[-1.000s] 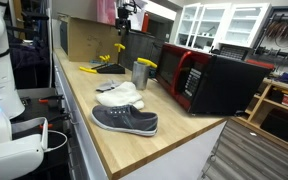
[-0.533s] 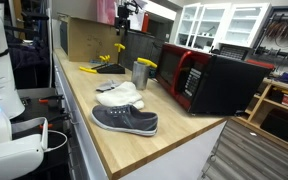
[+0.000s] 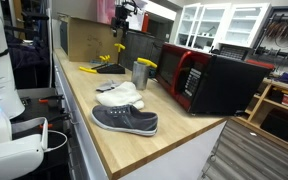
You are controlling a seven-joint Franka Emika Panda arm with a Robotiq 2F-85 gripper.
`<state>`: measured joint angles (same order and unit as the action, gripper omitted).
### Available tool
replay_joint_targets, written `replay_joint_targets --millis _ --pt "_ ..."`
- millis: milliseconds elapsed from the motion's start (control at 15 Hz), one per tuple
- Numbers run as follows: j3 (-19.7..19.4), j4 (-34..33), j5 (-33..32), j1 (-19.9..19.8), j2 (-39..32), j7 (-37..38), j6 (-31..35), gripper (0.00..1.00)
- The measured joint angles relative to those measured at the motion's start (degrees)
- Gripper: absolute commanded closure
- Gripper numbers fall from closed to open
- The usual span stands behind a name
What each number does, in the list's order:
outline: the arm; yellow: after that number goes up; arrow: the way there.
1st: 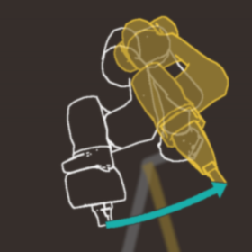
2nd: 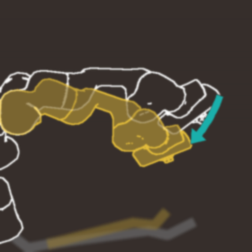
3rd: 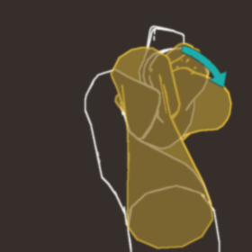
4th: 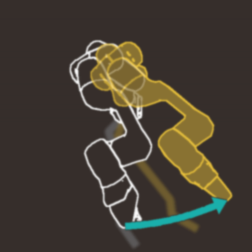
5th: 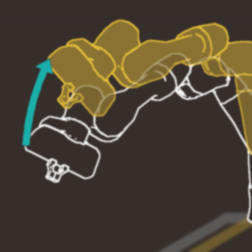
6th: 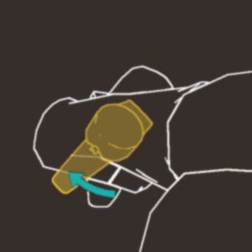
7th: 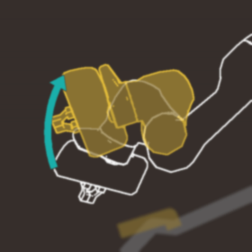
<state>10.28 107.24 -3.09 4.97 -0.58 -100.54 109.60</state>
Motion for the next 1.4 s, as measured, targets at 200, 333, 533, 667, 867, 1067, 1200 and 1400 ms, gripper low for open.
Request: replay_joint_targets --millis 200,333,533,667,867,1067,1200,1400 --pt "-0.3 0.8 0.0 0.0 0.8 -0.2 0.0 0.00" --pt "-0.3 0.8 -0.1 0.2 0.7 1.7 0.0 0.00" --pt "-0.3 0.8 -2.8 1.1 0.3 3.5 0.0 0.00" --pt "-0.4 0.8 -4.3 1.4 0.1 3.8 0.0 0.00" --pt "-1.5 1.2 -5.8 1.3 0.1 3.0 0.1 0.00" --pt "-3.0 2.9 -6.3 0.8 0.2 0.6 1.3 0.00" --pt "-3.9 4.3 -7.3 0.6 0.2 0.2 2.8 0.00" --pt "-5.2 5.9 -8.5 -0.1 0.3 -0.4 4.0 0.00"
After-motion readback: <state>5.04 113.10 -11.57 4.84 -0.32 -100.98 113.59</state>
